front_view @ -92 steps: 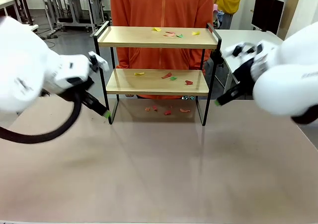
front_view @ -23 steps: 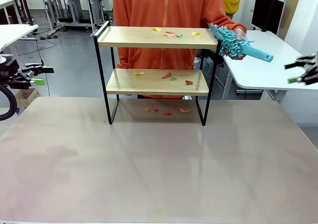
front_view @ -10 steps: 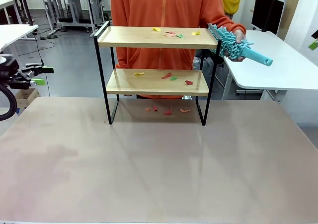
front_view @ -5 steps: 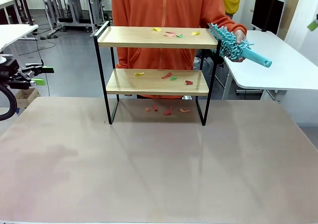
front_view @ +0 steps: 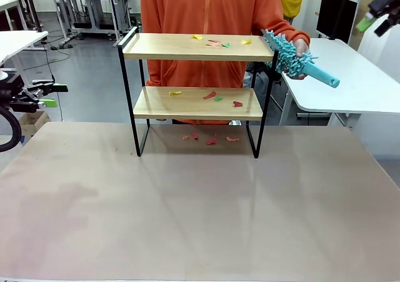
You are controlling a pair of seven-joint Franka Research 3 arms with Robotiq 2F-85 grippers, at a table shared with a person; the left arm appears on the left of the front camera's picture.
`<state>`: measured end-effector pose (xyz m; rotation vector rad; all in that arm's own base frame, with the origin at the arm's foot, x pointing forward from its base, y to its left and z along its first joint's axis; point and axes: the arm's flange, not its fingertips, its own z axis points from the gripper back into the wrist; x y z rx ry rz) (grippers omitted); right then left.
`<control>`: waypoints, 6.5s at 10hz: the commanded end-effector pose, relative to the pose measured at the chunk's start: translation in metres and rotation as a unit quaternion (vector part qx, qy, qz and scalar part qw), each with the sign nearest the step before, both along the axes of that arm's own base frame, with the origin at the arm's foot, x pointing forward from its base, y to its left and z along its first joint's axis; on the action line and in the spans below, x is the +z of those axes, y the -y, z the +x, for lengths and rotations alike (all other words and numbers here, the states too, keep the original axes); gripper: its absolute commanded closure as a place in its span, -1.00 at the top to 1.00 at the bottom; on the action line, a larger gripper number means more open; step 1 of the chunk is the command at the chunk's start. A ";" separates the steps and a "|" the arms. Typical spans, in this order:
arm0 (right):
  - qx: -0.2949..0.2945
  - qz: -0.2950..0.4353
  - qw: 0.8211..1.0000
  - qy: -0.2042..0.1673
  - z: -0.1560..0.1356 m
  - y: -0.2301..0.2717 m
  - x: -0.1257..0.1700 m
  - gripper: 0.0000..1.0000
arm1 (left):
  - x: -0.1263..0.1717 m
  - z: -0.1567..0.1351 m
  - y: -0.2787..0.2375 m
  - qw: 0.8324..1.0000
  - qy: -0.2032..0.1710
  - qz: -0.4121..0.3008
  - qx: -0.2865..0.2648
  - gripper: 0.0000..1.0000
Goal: Clean the shelf.
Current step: Pick up the Duster handed by the human, then clean the specific section of the Shelf indicated by the human with the Duster.
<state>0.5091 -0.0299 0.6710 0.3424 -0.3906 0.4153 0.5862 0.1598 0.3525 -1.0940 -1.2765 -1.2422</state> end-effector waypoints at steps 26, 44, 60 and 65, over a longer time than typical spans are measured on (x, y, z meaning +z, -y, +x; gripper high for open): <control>-0.087 -0.055 0.992 0.071 -0.004 -0.065 -0.127 1.00 | 0.002 0.000 -0.001 1.000 0.001 0.001 0.000 1.00; -0.099 -0.084 0.991 0.041 -0.006 -0.045 -0.117 -1.00 | 0.002 0.000 -0.001 1.000 0.001 0.001 0.000 1.00; 0.080 -0.187 0.978 0.034 -0.072 0.091 -0.101 -0.74 | 0.002 0.000 -0.001 1.000 0.001 0.001 0.000 1.00; 0.309 -0.269 0.912 0.024 -0.148 0.099 -0.090 -0.74 | 0.002 0.000 -0.001 1.000 0.001 0.001 0.000 1.00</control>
